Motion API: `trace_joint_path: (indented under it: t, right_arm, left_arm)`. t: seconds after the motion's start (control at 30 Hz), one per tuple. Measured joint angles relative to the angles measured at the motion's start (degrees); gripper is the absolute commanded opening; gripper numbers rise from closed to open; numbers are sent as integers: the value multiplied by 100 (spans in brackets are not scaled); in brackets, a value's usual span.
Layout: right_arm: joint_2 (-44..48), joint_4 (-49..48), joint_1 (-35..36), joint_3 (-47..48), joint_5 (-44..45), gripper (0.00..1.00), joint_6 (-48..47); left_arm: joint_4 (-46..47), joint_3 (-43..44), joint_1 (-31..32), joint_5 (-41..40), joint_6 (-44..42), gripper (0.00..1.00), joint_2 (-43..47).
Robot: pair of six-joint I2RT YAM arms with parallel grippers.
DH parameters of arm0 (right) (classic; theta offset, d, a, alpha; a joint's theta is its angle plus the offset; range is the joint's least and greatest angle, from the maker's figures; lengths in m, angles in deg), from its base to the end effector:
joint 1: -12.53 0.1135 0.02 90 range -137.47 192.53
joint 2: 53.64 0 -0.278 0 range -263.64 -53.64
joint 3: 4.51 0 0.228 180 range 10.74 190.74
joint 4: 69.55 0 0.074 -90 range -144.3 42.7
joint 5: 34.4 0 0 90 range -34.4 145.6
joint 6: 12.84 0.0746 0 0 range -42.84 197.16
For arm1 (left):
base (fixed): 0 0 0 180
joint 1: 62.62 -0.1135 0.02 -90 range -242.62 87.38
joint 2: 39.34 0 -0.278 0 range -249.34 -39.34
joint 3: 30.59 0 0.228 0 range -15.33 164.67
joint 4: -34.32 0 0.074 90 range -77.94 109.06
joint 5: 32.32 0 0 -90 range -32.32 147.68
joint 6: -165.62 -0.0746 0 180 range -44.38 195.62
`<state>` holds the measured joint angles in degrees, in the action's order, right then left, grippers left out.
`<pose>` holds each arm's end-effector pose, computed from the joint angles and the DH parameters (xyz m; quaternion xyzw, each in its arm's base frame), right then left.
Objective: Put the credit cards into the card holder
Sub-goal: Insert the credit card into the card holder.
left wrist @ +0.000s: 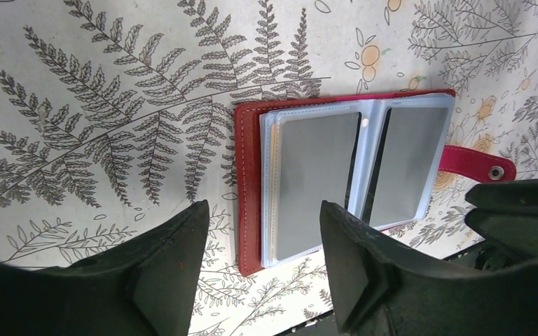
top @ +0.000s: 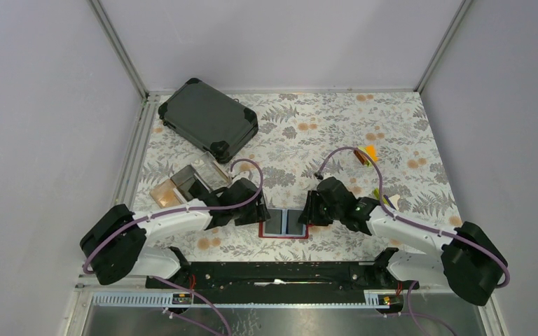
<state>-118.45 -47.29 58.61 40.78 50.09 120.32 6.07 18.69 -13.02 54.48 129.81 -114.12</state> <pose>0.1524 0.1686 0.1901 -0.0429 0.9109 0.3178 0.2596 0.1591 -0.1805 0.1638 -0.0467 0.9489 -0.2283 0.2128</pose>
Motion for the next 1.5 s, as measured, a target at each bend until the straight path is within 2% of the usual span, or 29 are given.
trace_joint_path:
  t: [0.47, 1.13, 1.5]
  right_arm:
    - [-566, -289, 4, -157, -11, 32, 83]
    - [-667, -389, 4, -302, -9, 30, 155]
    - [-793, -750, 4, -376, -22, 25, 258]
  left_arm:
    - [109, -85, -11, 57, 0, 53, -140]
    - [111, -87, -11, 107, 2, 52, -146]
    - [348, -181, -11, 201, 52, 48, -157]
